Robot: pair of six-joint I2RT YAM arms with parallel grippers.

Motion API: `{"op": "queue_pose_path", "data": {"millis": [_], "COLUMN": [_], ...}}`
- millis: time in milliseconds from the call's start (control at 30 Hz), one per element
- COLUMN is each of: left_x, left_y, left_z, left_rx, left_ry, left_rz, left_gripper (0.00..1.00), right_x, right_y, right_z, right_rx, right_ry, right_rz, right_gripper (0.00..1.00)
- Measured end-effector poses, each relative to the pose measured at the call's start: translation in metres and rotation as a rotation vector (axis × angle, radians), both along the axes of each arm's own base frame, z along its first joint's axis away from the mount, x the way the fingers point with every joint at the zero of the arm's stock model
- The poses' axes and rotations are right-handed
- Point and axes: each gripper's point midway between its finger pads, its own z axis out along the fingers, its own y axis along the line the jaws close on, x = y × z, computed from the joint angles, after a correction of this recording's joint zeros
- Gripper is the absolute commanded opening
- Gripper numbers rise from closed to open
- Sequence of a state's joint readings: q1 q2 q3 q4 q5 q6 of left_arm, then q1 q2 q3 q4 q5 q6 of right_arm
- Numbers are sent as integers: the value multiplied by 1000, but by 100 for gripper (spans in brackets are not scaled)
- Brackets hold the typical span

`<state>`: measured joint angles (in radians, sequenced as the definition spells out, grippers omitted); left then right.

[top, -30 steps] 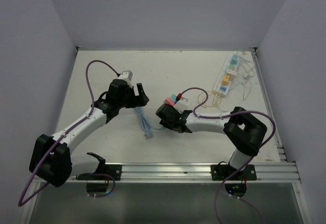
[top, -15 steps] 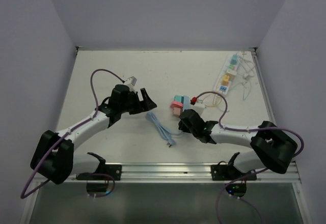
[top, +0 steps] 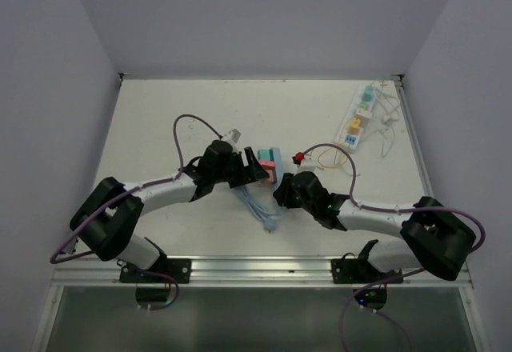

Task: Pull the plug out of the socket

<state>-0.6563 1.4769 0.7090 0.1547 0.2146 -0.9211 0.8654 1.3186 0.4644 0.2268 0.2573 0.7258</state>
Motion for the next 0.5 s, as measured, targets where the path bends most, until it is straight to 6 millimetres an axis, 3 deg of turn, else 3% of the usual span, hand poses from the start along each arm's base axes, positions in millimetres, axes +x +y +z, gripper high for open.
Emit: {"op": "queue_pose_path", "data": {"millis": [233, 333, 500], "left_x": [7, 10, 12], "left_y": [-10, -16, -18], "left_z": [-11, -9, -7], "left_rx": [-26, -56, -108], "left_ry": [24, 21, 29], "left_rz": [44, 57, 96], "left_gripper": [66, 55, 16], "right_x": [0, 1, 1], "right_y": [11, 15, 18], "right_z": [5, 3, 0], "right_rx": [49, 64, 86], "right_ry": [-13, -13, -4], "right_rz": [32, 39, 37], "right_gripper": [0, 0, 0]}}
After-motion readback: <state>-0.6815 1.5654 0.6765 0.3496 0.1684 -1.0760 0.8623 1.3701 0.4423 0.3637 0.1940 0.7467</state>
